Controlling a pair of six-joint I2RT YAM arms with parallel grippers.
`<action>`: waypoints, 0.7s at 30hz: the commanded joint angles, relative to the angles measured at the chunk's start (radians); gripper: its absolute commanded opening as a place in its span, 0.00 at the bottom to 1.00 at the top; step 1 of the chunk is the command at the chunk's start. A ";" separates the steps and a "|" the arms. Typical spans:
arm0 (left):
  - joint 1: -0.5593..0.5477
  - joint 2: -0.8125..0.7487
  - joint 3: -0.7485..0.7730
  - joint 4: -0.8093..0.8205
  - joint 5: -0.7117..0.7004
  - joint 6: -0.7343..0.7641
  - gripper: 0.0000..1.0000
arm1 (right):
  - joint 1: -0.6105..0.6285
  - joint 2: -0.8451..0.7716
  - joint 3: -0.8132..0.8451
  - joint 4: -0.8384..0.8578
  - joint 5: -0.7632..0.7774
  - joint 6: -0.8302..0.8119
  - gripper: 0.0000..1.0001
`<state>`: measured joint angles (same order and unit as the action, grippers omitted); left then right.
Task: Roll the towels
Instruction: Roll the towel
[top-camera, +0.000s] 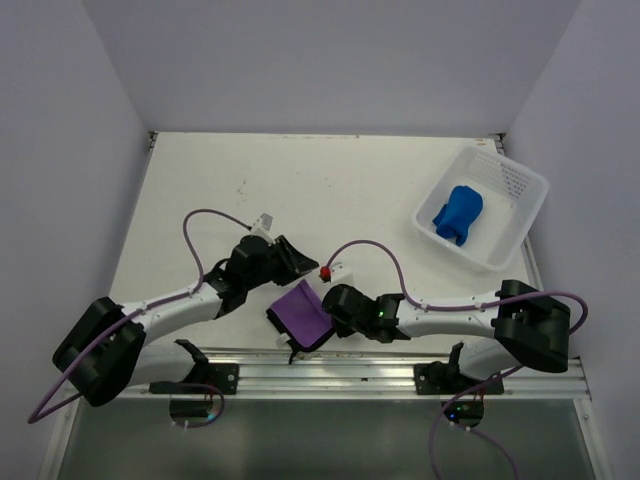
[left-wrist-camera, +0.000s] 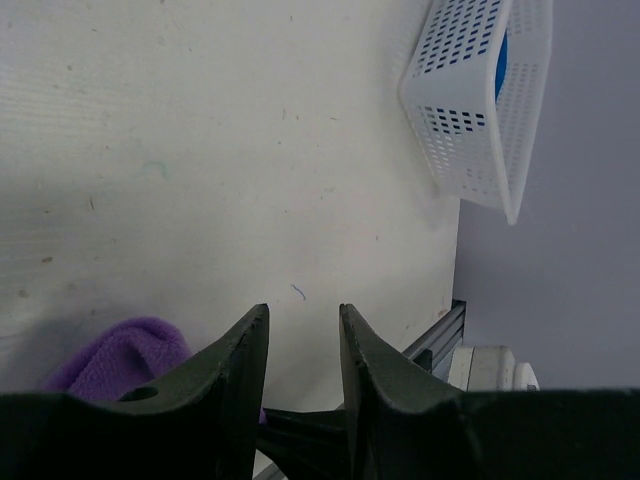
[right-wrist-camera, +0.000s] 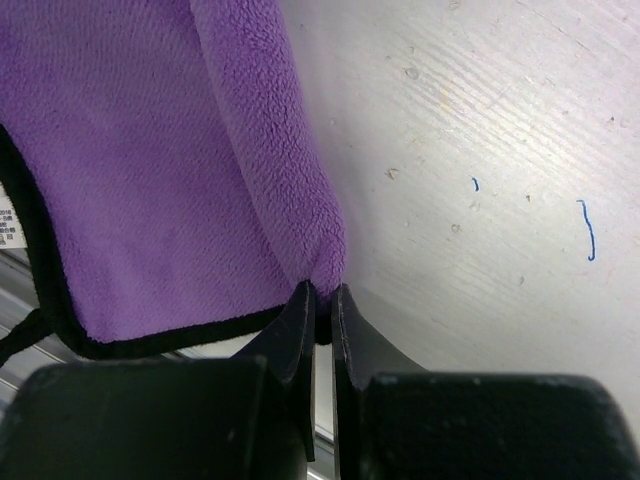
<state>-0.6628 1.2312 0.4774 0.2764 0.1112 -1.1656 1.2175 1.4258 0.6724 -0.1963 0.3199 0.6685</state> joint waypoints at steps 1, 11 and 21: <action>-0.009 0.010 -0.011 0.075 0.077 -0.032 0.38 | 0.005 0.001 0.023 -0.012 0.041 -0.001 0.00; -0.027 0.079 -0.077 0.113 0.010 0.043 0.38 | 0.016 0.015 0.023 -0.002 0.041 0.005 0.00; -0.027 0.142 -0.069 0.061 -0.039 0.107 0.38 | 0.040 0.018 0.029 -0.015 0.062 -0.001 0.00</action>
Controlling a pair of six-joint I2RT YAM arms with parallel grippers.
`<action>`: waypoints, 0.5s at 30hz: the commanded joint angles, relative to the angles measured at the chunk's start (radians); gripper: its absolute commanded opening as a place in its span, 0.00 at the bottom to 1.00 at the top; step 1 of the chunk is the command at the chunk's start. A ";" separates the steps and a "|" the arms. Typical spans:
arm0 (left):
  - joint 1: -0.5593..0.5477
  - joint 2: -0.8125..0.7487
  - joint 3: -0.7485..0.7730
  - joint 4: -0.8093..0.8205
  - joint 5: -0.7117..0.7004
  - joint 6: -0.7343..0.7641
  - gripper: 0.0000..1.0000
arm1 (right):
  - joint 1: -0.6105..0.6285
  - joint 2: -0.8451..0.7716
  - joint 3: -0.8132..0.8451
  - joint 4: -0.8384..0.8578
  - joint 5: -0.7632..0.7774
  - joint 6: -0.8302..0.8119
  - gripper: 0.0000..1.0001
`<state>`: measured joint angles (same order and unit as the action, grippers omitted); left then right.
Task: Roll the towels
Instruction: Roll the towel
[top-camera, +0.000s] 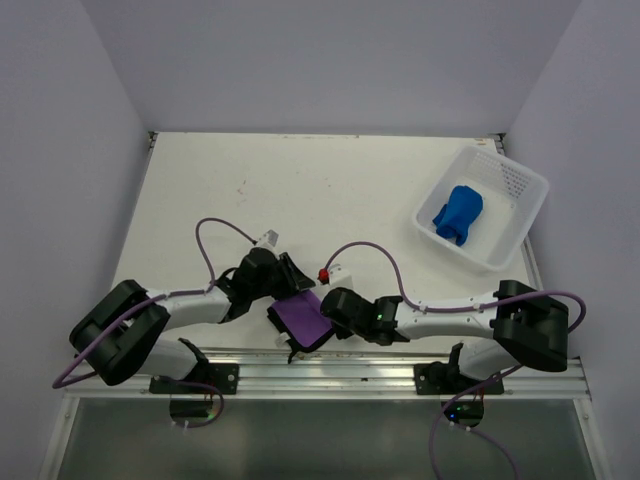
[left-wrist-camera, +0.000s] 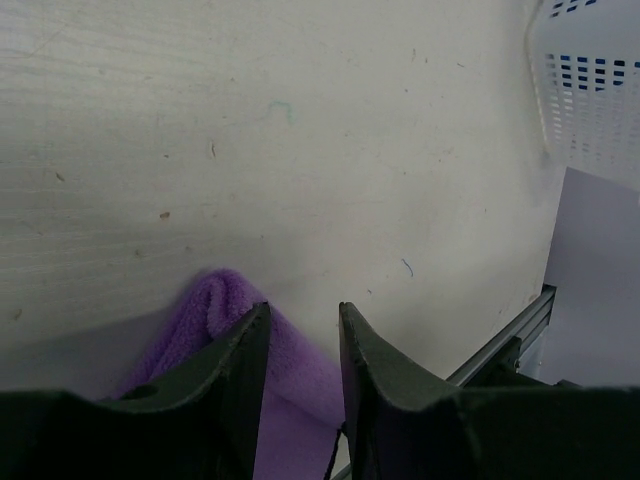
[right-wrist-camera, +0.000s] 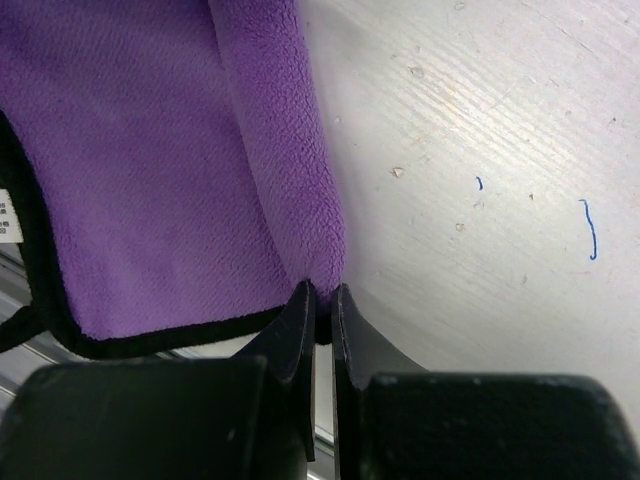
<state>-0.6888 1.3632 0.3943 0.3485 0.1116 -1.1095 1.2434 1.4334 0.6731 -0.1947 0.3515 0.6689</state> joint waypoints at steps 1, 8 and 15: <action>-0.003 0.007 0.020 -0.034 -0.043 0.060 0.38 | 0.016 0.012 0.029 -0.018 0.035 -0.003 0.00; -0.005 -0.027 0.057 -0.150 -0.073 0.102 0.37 | 0.027 0.024 0.031 -0.017 0.046 0.003 0.00; -0.026 -0.038 0.092 -0.233 -0.107 0.148 0.36 | 0.034 0.032 0.031 -0.014 0.058 0.006 0.00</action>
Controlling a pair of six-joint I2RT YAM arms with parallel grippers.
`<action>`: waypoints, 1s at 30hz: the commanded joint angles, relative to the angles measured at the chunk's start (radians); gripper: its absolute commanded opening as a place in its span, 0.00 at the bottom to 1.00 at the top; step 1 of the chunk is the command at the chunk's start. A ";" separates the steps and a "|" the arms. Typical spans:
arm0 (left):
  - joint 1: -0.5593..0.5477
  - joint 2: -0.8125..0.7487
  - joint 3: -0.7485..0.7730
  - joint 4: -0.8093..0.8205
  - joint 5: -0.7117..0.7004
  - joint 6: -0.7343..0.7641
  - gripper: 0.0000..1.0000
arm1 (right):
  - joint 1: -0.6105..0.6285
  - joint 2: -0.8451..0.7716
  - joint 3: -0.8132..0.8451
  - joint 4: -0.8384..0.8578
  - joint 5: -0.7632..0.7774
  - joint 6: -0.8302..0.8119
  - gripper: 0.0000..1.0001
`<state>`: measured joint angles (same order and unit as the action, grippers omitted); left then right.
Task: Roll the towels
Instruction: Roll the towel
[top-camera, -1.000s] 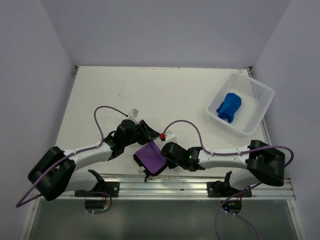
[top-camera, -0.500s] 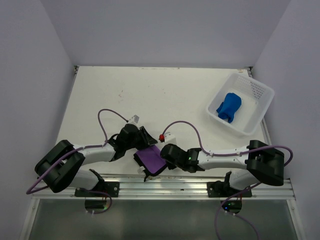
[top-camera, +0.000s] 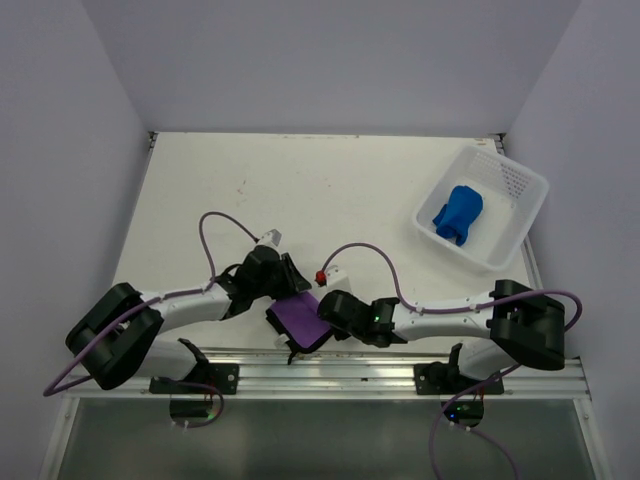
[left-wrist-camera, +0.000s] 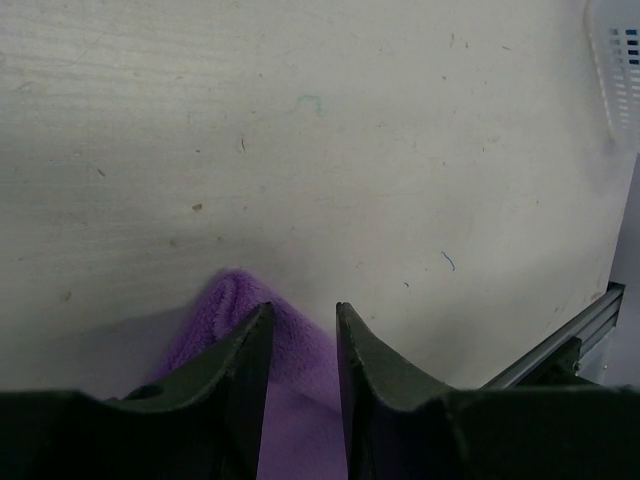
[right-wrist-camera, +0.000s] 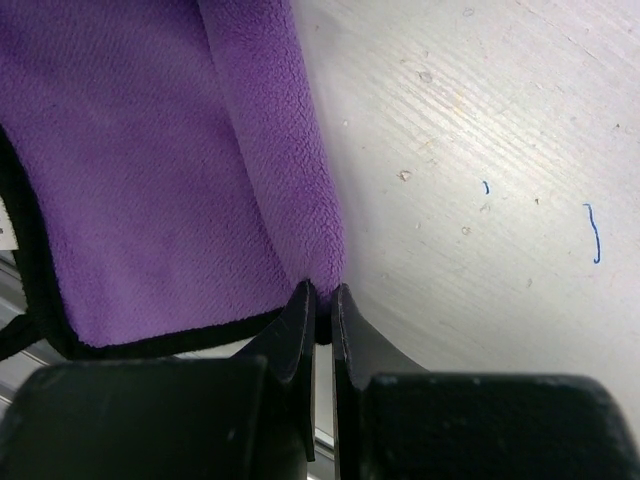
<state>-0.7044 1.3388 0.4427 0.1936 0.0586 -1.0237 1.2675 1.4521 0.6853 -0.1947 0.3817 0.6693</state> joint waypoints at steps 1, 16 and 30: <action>-0.018 -0.009 0.056 -0.109 -0.054 0.074 0.35 | 0.012 0.013 0.019 -0.014 0.029 0.007 0.00; -0.063 -0.018 0.166 -0.269 -0.169 0.148 0.34 | 0.026 0.011 0.013 -0.014 0.049 0.015 0.00; -0.099 0.077 0.218 -0.319 -0.181 0.194 0.33 | 0.033 0.014 0.016 -0.017 0.060 0.018 0.00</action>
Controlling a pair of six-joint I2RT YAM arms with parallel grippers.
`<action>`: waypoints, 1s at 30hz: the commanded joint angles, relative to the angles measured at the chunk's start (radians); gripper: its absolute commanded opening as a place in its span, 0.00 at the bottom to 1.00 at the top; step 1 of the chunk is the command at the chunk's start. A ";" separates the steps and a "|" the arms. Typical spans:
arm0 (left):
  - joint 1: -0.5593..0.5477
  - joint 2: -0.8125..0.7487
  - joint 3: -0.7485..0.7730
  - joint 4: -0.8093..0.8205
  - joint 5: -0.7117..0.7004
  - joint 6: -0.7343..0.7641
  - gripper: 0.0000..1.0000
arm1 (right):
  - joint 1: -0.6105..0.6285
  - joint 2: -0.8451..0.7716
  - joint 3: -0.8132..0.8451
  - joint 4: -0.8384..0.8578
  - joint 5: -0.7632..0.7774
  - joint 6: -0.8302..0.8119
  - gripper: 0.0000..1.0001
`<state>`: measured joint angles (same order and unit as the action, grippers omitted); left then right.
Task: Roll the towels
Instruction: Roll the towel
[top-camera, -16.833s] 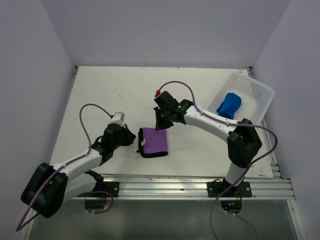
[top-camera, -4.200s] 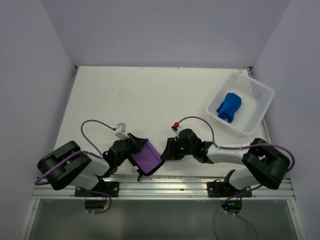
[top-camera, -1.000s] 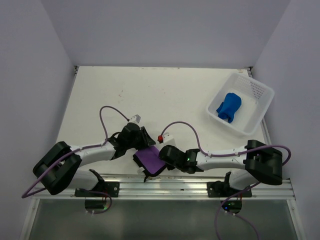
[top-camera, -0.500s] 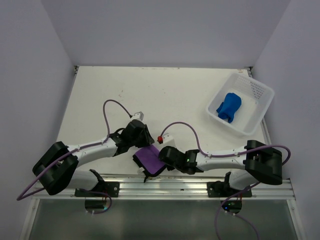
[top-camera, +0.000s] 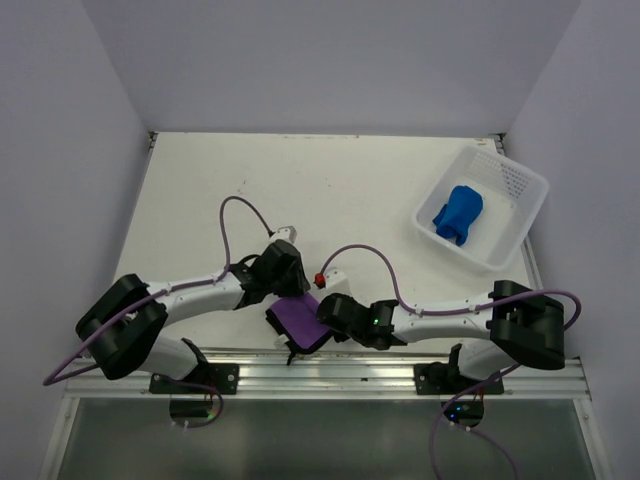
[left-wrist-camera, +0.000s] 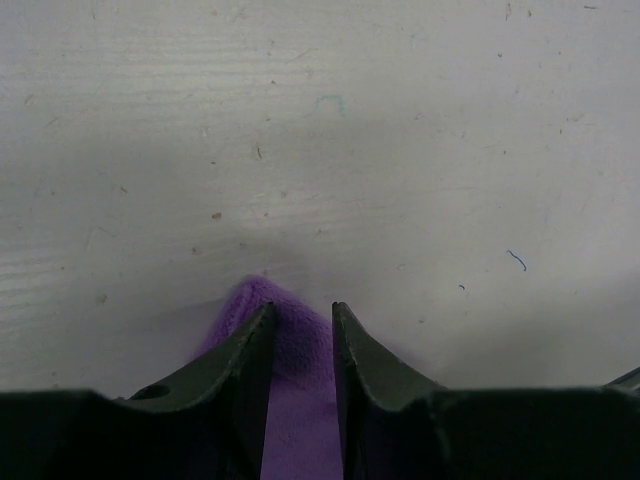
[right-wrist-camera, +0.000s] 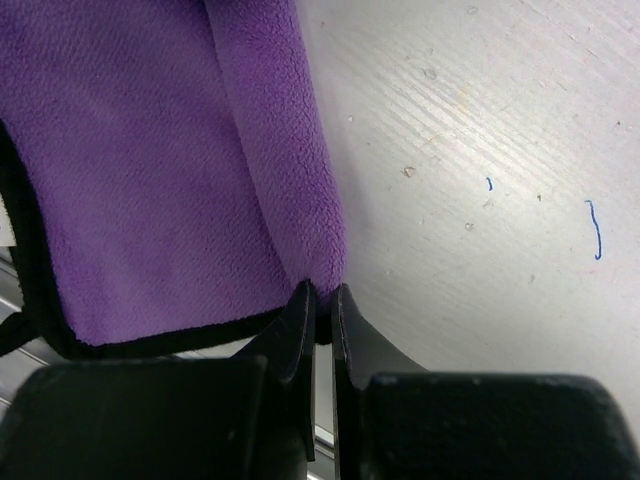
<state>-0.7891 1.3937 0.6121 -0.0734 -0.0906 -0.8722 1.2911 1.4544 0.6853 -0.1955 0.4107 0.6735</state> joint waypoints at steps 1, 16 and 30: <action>-0.018 0.027 0.052 -0.058 -0.041 0.045 0.33 | 0.008 0.014 0.016 -0.016 0.031 0.014 0.00; -0.041 0.076 0.090 -0.128 -0.103 0.058 0.34 | 0.082 0.012 0.045 -0.079 0.228 0.052 0.00; -0.001 0.064 0.120 -0.074 -0.075 0.058 0.38 | 0.301 0.156 0.166 -0.222 0.543 -0.068 0.00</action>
<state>-0.8043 1.4624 0.7261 -0.1741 -0.1642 -0.8249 1.5444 1.5673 0.7864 -0.3553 0.8116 0.6380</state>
